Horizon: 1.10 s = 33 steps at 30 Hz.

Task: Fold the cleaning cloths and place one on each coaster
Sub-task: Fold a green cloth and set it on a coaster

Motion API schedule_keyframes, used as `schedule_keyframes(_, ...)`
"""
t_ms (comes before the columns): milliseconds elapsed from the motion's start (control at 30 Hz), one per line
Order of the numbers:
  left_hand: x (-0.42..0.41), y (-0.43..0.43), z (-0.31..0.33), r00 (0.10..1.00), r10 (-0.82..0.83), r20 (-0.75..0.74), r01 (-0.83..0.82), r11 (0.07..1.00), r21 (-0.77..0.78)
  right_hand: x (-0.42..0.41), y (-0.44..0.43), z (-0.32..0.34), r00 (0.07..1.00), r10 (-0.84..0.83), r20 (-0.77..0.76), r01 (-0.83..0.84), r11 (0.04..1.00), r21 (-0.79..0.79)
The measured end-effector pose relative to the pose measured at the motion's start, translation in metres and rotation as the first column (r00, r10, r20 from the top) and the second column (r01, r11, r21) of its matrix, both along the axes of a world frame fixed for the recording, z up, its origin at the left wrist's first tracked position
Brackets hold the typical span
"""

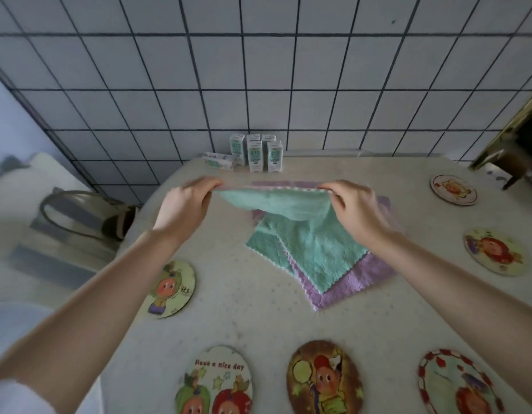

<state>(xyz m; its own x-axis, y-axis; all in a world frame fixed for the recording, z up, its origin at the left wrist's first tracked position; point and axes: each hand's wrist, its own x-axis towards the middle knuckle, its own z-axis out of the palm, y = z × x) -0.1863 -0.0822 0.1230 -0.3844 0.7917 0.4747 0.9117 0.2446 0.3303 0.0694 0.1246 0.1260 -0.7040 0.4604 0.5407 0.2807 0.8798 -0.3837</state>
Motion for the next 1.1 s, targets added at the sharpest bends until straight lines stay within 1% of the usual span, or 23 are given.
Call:
schedule_keyframes(100, 0.005, -0.062, -0.037, 0.997, -0.081, -0.006, 0.08, 0.996, -0.036, 0.009, -0.048, -0.04, 0.997, 0.025, 0.077, -0.018, 0.996, -0.092)
schedule_keyframes(233, 0.019, -0.129, -0.099, 0.988, -0.109, 0.113, 0.125, 0.981, -0.149, 0.027, -0.101, -0.099, 0.974, 0.065, 0.217, -0.008, 0.968, -0.251)
schedule_keyframes(333, 0.041, -0.166, -0.136, 0.978, -0.112, 0.176, 0.151, 0.962, -0.229, 0.047, -0.136, -0.135, 0.926, 0.11, 0.361, 0.016, 0.945, -0.327)
schedule_keyframes(433, 0.065, -0.199, -0.17, 0.963, -0.107, 0.248, 0.181, 0.936, -0.3, 0.07, -0.163, -0.166, 0.874, 0.164, 0.458, 0.009, 0.935, -0.353)
schedule_keyframes(567, 0.088, -0.234, -0.196, 0.946, -0.07, 0.318, 0.195, 0.903, -0.382, 0.097, -0.189, -0.191, 0.851, 0.176, 0.495, 0.007, 0.938, -0.346)
schedule_keyframes(733, 0.111, -0.258, -0.199, 0.916, 0.0, 0.401, 0.192, 0.878, -0.438, 0.125, -0.207, -0.202, 0.849, 0.21, 0.486, -0.003, 0.92, -0.392)
schedule_keyframes(833, 0.116, -0.259, -0.195, 0.849, 0.117, 0.515, 0.16, 0.873, -0.462, 0.138, -0.214, -0.2, 0.852, 0.229, 0.471, -0.009, 0.906, -0.424)
schedule_keyframes(933, 0.111, -0.251, -0.191, 0.771, 0.246, 0.587, 0.095, 0.867, -0.489, 0.139, -0.21, -0.202, 0.867, 0.188, 0.462, 0.046, 0.892, -0.449)
schedule_keyframes(1000, 0.105, -0.243, -0.19, 0.676, 0.339, 0.655, 0.028, 0.876, -0.482, 0.133, -0.205, -0.201, 0.876, 0.131, 0.464, 0.111, 0.881, -0.46)
schedule_keyframes(1100, 0.093, -0.227, -0.187, 0.513, 0.411, 0.753, -0.1, 0.9, -0.423, 0.118, -0.196, -0.193, 0.898, 0.023, 0.439, 0.216, 0.847, -0.486)
